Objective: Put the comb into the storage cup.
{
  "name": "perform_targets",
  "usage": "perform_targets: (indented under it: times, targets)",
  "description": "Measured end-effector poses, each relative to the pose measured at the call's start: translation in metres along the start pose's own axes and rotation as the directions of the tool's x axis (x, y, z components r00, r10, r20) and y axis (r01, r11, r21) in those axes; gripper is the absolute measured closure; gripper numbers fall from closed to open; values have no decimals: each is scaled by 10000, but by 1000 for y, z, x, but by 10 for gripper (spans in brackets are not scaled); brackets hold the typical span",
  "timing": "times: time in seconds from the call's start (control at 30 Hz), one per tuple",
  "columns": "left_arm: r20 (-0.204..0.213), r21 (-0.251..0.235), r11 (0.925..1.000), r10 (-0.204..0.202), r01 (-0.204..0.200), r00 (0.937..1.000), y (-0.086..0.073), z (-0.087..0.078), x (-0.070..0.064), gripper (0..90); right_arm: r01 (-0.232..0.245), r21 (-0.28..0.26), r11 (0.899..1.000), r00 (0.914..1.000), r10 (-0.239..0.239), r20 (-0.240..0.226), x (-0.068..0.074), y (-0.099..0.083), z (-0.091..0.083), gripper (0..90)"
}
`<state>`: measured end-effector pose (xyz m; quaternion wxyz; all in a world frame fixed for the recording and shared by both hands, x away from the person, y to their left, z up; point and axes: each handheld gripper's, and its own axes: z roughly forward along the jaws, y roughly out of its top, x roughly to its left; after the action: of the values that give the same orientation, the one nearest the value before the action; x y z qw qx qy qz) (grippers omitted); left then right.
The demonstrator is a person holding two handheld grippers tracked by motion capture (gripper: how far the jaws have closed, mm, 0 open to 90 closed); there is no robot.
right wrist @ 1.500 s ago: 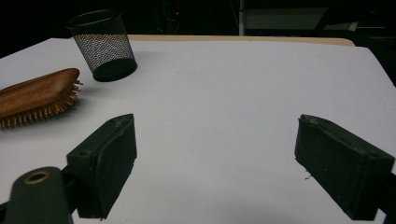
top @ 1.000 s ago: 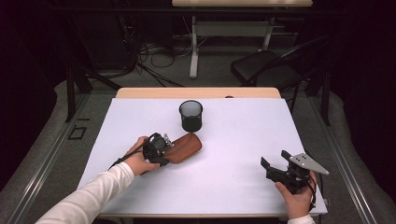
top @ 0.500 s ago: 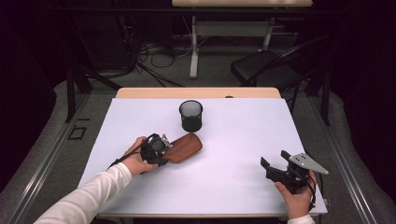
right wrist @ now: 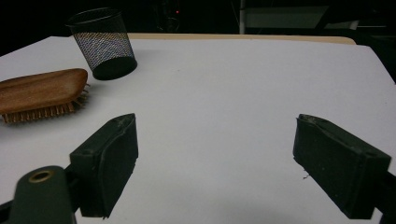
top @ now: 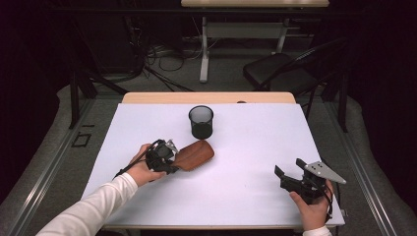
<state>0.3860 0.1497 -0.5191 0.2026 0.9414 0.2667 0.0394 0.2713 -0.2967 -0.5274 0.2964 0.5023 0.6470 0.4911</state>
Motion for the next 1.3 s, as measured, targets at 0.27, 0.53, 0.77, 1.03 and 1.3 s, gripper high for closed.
perform_targets:
  times: [0.27, 0.53, 0.77, 1.03, 1.3]
  targets:
    - [262, -871, 9956, -315, 337, 9992, 0, -11, 1, 720, -30, 8, 10000, 10000, 30, 4, 0, 0, 0, 137]
    - [346, -1508, 9869, -522, 569, 9980, 0, -25, 4, 719, 24, 21, 10000, 10000, -24, 10, 0, 0, 0, 137]
    - [402, -2084, 9749, -719, 788, 9966, 2, -36, 5, 718, 17, 63, 10000, 10000, -17, 2, 0, 0, 0, 138]
    - [211, -2733, 9589, -733, 762, 9971, 9, -51, 0, 718, -42, 65, 10000, 10000, 42, -10, 0, 0, 0, 138]
    - [193, -3470, 9354, -653, 679, 9977, 17, -61, -6, 717, -47, 92, 9999, 10000, 47, 1, 0, -1, 0, 139]
